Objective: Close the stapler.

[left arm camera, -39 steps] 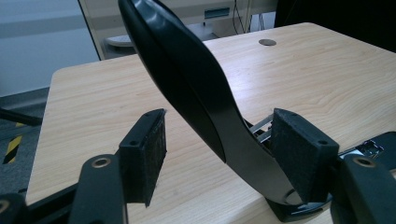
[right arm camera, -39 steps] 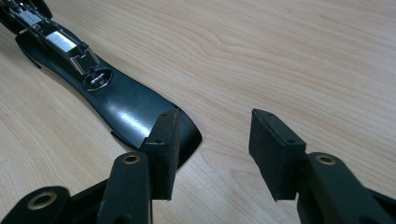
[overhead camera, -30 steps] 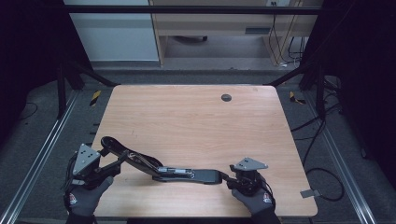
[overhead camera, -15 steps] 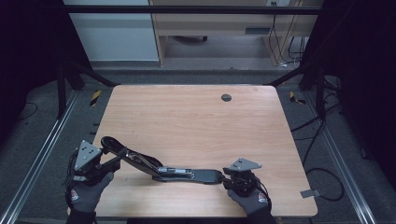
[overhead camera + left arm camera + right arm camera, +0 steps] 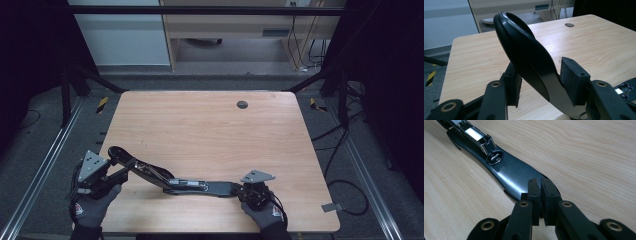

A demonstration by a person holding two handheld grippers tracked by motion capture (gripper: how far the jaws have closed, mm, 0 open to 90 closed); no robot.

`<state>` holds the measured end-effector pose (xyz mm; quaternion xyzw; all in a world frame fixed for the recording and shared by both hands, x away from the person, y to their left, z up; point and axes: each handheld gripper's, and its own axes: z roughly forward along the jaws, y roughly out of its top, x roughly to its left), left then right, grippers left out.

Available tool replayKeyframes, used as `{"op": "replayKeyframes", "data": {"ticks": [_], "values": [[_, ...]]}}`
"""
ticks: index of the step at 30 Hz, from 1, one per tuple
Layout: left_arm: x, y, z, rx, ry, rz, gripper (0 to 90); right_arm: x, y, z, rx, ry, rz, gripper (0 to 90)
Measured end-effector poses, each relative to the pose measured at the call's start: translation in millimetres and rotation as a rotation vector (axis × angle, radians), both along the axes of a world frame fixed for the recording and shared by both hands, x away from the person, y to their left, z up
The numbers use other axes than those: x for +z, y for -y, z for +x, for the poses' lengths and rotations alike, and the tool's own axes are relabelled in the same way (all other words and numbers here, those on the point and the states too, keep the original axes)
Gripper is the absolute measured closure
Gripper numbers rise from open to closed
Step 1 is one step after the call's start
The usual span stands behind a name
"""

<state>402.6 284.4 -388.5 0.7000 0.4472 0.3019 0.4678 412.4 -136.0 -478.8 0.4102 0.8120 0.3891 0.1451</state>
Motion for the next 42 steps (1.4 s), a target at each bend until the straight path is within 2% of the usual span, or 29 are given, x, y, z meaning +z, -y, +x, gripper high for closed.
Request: {"op": "replayKeyframes", "data": {"ticks": [8, 14, 32, 42], "values": [[0.4, 0.5, -0.8, 0.001, -0.001, -0.003, 52.5, -6.3, -12.5, 3.3, 0.014, -0.021, -0.015, 90.0], [1.0, 1.1, -1.5, -0.001, 0.000, -0.003, 52.8, -8.7, -13.7, 4.4, 0.022, -0.028, -0.029, 90.0], [3.9, 5.0, -3.4, -0.013, 0.004, -0.008, 54.1, -10.0, -12.6, 5.0, 0.016, -0.028, -0.013, 90.0], [7.2, 10.8, -4.1, -0.019, 0.010, 0.002, 54.9, -10.3, -12.3, 5.4, 0.011, -0.032, -0.005, 90.0]]}}
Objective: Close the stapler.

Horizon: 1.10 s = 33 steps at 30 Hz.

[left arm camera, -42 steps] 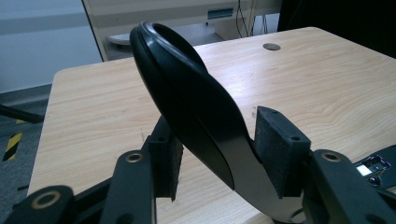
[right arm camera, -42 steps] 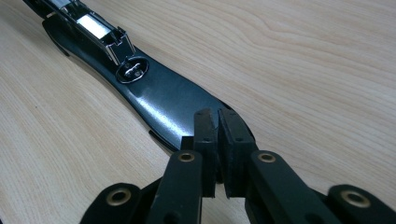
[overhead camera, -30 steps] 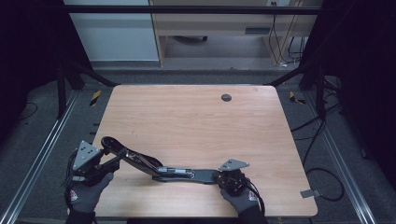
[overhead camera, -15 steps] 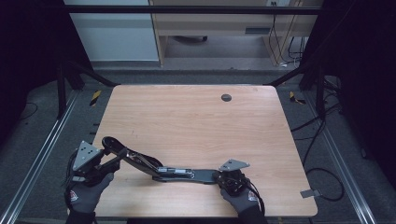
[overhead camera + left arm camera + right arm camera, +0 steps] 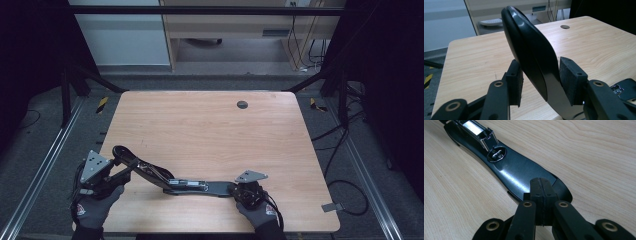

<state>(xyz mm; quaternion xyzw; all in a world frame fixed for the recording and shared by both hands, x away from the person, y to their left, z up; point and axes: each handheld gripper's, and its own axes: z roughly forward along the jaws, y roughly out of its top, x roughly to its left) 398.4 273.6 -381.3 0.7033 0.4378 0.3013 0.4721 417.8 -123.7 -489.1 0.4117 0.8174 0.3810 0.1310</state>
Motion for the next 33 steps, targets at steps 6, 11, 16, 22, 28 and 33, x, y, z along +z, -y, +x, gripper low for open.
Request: {"op": "replayKeyframes", "data": {"ticks": [6, 11, 16, 22, 28, 33], "values": [[1.6, 3.7, -0.5, -0.001, 0.004, 0.004, 55.4, -0.2, -0.2, 0.1, -0.004, 0.001, 0.003, 90.0], [2.9, 6.8, -0.9, -0.005, 0.010, 0.009, 55.8, -0.4, 0.1, 0.2, -0.004, 0.002, 0.000, 90.0], [4.6, 10.6, -1.3, -0.012, 0.015, 0.010, 56.3, -0.5, 0.3, 0.4, -0.007, 0.002, 0.001, 90.0], [7.5, 16.9, -1.9, -0.028, 0.019, 0.005, 57.3, -0.3, 0.5, 0.4, -0.007, -0.003, 0.005, 90.0], [10.2, 24.2, -2.1, -0.042, 0.027, 0.010, 58.2, -0.7, 0.6, 0.4, -0.009, 0.001, 0.004, 90.0], [11.6, 28.6, -2.4, -0.052, 0.032, 0.018, 58.5, -0.9, 0.5, 0.4, -0.010, 0.000, 0.014, 90.0]]}}
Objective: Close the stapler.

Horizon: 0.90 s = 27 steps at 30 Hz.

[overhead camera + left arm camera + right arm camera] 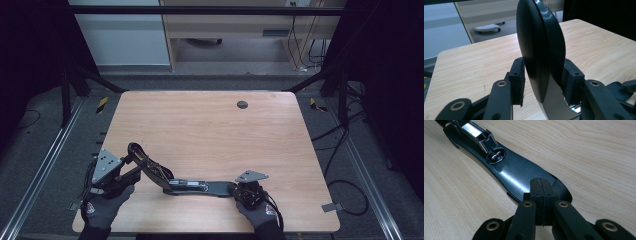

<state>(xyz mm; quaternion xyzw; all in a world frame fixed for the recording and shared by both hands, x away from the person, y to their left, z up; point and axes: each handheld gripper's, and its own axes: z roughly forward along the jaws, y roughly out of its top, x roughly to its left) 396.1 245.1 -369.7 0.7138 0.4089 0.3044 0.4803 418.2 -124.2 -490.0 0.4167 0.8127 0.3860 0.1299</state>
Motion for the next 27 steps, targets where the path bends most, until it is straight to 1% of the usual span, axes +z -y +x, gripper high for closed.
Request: {"op": "replayKeyframes", "data": {"ticks": [9, 27], "values": [[2.4, 5.3, 0.4, -0.010, 0.004, 0.025, 58.5, -0.5, 0.8, 0.3, 0.003, 0.003, 0.002, 90.0], [6.0, 20.9, -0.6, -0.031, 0.028, 0.083, 58.7, -0.9, 0.2, 0.7, 0.005, 0.002, 0.010, 90.0]]}}
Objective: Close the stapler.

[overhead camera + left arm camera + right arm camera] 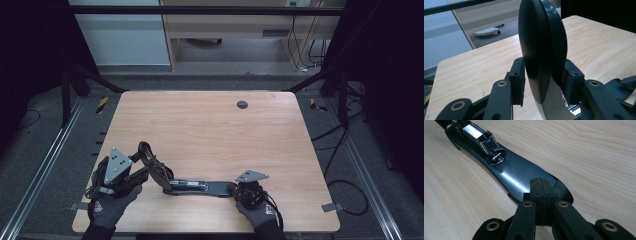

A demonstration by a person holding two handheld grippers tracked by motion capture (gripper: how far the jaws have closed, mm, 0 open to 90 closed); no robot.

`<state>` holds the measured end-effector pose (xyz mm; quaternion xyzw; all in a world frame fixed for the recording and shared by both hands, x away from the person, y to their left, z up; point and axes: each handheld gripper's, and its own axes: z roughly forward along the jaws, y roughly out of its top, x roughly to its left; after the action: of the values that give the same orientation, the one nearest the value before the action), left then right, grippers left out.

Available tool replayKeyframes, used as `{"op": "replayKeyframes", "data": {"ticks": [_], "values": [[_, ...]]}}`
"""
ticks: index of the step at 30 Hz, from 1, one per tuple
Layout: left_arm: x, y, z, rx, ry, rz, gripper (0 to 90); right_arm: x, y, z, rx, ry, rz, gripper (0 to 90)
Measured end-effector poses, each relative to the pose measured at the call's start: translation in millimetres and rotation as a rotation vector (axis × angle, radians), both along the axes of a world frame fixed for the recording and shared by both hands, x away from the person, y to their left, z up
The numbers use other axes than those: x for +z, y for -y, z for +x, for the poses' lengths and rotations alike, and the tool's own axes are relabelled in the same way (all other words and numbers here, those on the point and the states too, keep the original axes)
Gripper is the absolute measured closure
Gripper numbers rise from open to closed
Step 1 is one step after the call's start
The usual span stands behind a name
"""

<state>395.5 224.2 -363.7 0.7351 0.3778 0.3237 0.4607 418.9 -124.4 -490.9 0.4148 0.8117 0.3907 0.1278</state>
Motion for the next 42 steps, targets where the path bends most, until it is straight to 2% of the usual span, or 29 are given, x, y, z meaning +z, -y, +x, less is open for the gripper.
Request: {"op": "replayKeyframes", "data": {"ticks": [20, 21, 22, 23, 25, 26, 42], "values": [[1.9, 15.9, -0.1, -0.033, 0.015, 0.027, 59.5, 0.0, -0.6, 0.1, 0.002, -0.003, 0.001, 90.0], [2.1, 16.3, 0.8, -0.038, 0.030, 0.034, 59.6, 0.1, -0.7, 0.0, 0.002, -0.003, 0.001, 90.0], [1.9, 17.6, -0.3, -0.035, 0.017, 0.032, 59.6, 0.0, -0.7, 0.0, 0.002, -0.003, 0.002, 90.0], [2.3, 17.9, 0.7, -0.041, 0.033, 0.042, 59.6, 0.0, -0.7, -0.1, 0.002, -0.002, 0.002, 90.0], [2.4, 19.2, 0.6, -0.043, 0.035, 0.047, 59.6, -0.1, -0.8, -0.1, 0.002, -0.002, 0.002, 90.0], [2.2, 20.1, -0.3, -0.041, 0.021, 0.047, 59.6, -0.1, -0.8, -0.1, 0.002, -0.002, 0.002, 90.0], [2.0, 28.3, -0.6, -0.054, 0.036, 0.074, 59.6, 0.0, -1.0, -0.3, 0.005, -0.007, 0.004, 90.0]]}}
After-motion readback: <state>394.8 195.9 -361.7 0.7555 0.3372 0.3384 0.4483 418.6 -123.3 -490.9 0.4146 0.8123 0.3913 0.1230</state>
